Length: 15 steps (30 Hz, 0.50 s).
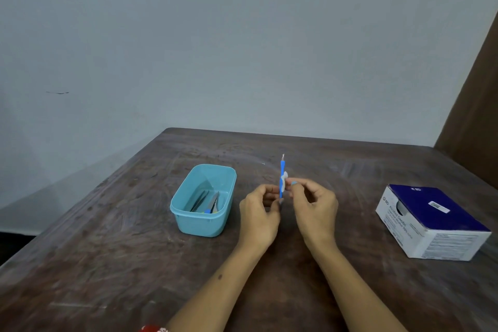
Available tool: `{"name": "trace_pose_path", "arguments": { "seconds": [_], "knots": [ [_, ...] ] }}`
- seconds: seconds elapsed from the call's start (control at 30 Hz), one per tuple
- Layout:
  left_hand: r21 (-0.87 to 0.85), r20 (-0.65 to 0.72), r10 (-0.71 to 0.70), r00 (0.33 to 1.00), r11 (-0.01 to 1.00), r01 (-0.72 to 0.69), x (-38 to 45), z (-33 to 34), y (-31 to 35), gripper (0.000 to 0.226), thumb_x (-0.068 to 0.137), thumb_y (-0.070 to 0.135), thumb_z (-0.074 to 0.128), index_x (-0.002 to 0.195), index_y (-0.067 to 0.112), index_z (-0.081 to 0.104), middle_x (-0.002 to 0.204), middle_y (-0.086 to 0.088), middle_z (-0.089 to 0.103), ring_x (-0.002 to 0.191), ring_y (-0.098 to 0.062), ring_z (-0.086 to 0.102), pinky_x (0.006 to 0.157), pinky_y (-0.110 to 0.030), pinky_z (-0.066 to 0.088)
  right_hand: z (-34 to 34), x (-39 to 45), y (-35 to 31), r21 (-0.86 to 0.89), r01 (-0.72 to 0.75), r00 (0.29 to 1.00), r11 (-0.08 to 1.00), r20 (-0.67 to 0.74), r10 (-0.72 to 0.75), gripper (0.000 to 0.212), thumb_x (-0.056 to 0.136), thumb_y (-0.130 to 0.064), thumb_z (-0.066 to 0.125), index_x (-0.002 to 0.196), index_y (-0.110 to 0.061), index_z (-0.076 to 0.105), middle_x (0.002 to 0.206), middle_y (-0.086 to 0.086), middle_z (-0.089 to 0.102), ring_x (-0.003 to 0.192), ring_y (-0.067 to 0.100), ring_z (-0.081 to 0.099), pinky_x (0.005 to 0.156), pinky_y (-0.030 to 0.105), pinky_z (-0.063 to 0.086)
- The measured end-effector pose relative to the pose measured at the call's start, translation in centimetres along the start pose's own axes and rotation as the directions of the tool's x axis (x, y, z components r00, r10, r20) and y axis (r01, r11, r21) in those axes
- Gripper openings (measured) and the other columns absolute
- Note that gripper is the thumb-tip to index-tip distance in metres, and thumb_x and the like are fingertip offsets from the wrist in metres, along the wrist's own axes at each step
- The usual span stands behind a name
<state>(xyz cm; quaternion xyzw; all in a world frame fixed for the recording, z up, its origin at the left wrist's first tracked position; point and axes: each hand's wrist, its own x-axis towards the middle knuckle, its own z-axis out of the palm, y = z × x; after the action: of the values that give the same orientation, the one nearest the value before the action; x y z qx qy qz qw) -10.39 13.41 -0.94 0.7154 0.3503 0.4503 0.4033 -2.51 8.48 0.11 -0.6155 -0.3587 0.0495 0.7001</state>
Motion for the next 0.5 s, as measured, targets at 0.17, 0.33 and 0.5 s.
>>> {"name": "trace_pose_path", "arguments": {
  "seconds": [0.17,0.33,0.5],
  "knots": [
    [0.012,0.006,0.008,1.0,1.0,-0.008,0.1,-0.2,-0.2,0.026,0.082,-0.005,0.06,0.099,0.013,0.067,0.086,0.006,0.068,0.08,-0.002,0.065,0.067,-0.006,0.049,0.4,-0.3,0.4,-0.01,0.009,1.0,1.0,0.018,-0.009,0.017,0.082,-0.006,0.065,0.088,-0.02,0.073,0.071,-0.011,0.07,0.063,0.001,0.067,0.062,0.014,0.052],
    [0.048,0.018,0.04,0.999,0.998,-0.041,0.0,-0.2,-0.2,0.028,0.081,-0.006,0.057,0.099,0.012,0.068,0.084,0.006,0.068,0.077,-0.001,0.064,0.067,-0.005,0.048,0.5,-0.4,0.8,-0.045,0.032,0.999,0.998,0.044,-0.03,0.012,0.082,-0.018,0.071,0.094,-0.021,0.072,0.077,-0.01,0.071,0.066,0.001,0.067,0.063,0.015,0.053],
    [0.109,0.106,0.073,0.992,0.99,-0.085,-0.1,-0.3,-0.2,0.025,0.083,-0.005,0.058,0.099,0.012,0.067,0.084,0.008,0.065,0.076,0.004,0.06,0.067,-0.001,0.044,0.3,0.0,1.2,-0.072,0.074,0.995,0.995,-0.062,-0.079,0.017,0.082,-0.024,0.071,0.086,-0.039,0.063,0.085,-0.006,0.068,0.07,0.005,0.065,0.066,0.026,0.054]
  ]
}}
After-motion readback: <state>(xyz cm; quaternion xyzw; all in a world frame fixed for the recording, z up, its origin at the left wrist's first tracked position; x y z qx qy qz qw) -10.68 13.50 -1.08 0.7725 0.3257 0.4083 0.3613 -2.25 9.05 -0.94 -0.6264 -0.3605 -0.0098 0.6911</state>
